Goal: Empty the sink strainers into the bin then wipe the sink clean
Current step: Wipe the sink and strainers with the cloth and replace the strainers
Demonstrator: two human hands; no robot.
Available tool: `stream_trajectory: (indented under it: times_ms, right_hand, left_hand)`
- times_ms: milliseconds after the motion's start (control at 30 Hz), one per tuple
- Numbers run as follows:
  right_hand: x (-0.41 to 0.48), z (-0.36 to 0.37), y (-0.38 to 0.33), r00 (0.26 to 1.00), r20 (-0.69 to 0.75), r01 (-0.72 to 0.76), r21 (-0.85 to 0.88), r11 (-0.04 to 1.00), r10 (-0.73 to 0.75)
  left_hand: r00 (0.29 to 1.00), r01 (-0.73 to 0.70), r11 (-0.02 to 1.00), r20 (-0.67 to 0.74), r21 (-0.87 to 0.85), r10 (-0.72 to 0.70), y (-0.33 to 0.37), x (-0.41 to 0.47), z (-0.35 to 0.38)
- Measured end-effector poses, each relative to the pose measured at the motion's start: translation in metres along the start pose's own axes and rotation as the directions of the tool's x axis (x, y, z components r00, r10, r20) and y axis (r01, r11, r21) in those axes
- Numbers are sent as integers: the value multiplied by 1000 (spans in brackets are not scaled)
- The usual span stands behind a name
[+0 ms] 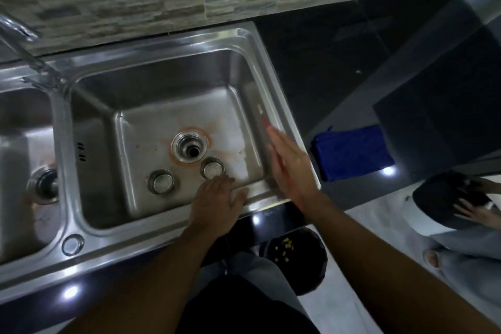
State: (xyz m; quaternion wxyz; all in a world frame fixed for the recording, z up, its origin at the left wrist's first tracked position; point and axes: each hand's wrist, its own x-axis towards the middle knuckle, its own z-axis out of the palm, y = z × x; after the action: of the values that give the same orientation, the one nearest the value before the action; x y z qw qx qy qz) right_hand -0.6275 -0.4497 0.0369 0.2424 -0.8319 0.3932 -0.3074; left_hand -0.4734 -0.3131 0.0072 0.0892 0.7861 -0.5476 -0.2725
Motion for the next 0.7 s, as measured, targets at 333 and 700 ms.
stream_trajectory:
  times_ms: [333, 700]
  right_hand:
    - [123, -35, 100, 960, 255, -17, -361, 932, 116]
    - [175, -26, 142, 851, 518, 163, -424, 891, 91]
  left_hand:
    - [999, -38, 993, 10, 109, 37, 21, 9, 17]
    - [999, -33, 994, 12, 105, 32, 30, 9, 8]
